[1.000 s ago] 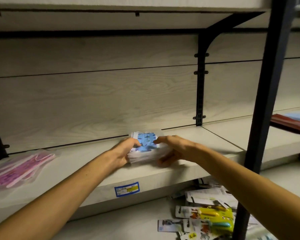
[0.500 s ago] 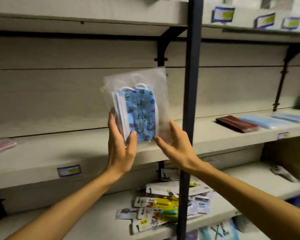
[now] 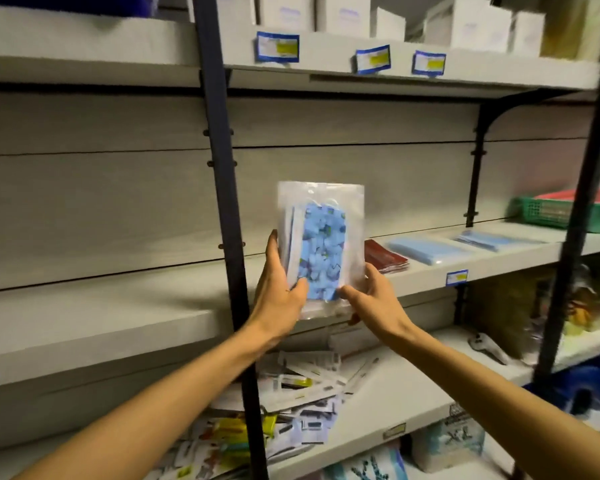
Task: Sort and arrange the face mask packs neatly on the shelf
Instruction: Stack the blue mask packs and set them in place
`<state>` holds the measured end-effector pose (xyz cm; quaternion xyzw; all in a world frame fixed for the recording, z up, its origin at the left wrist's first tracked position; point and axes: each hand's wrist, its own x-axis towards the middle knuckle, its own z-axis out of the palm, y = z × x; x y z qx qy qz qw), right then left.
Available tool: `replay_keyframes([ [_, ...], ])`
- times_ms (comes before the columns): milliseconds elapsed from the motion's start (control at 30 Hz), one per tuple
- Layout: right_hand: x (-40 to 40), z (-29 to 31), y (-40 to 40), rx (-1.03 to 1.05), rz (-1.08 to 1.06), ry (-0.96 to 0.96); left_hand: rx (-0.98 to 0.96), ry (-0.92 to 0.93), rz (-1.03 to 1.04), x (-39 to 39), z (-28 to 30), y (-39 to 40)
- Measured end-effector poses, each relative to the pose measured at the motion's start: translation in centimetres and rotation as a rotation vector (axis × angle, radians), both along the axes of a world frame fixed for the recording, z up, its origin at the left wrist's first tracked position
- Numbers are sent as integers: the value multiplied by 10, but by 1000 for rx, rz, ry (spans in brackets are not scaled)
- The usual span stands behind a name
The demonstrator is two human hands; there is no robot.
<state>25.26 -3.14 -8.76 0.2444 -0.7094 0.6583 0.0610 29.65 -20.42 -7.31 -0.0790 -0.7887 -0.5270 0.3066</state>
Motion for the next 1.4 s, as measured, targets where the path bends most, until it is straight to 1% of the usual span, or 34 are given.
replay_keyframes([
  [67, -21, 4, 6, 129, -9, -46, 91, -164, 78, -26, 5, 6],
  [133, -47, 10, 5, 248, -6, -109, 113, -320, 157, -50, 9, 6],
  [200, -73, 14, 0, 347, 15, -160, 138, -453, 163, -73, 13, 4],
  [267, -102, 19, -7, 430, 20, -145, 153, -553, 141, -93, 18, -1],
  [333, -131, 25, -14, 504, -6, -110, 168, -592, 155, -114, 21, -8],
  [467, -175, 30, -24, 655, -42, -108, 237, -651, 165, -145, 16, -18],
  [567, -194, 22, -24, 826, -93, -14, 276, -676, 163, -158, 12, -25],
  [600, -197, 21, -24, 841, -97, -2, 268, -670, 176, -161, 12, -26],
  [733, -202, 29, -21, 842, -43, -14, 118, -678, 230, -161, 6, -24],
  [833, -196, 26, -22, 910, -81, 81, 28, -655, 224, -162, -5, -22],
  [900, -187, 18, -25, 919, -127, 121, 0, -639, 231, -158, -9, -16],
  [967, -178, 5, -26, 861, -159, 129, -82, -643, 321, -152, -11, -10],
  [1100, -166, -18, -27, 801, -273, 313, -307, -680, 461, -148, -16, 1],
  [1167, -166, -20, -28, 793, -302, 342, -420, -704, 509, -147, -16, 9],
  [1267, -167, -22, -28, 797, -323, 372, -460, -712, 603, -146, -19, 14],
  [1400, -164, -22, -25, 829, -300, 386, -534, -648, 683, -139, -24, 17],
])
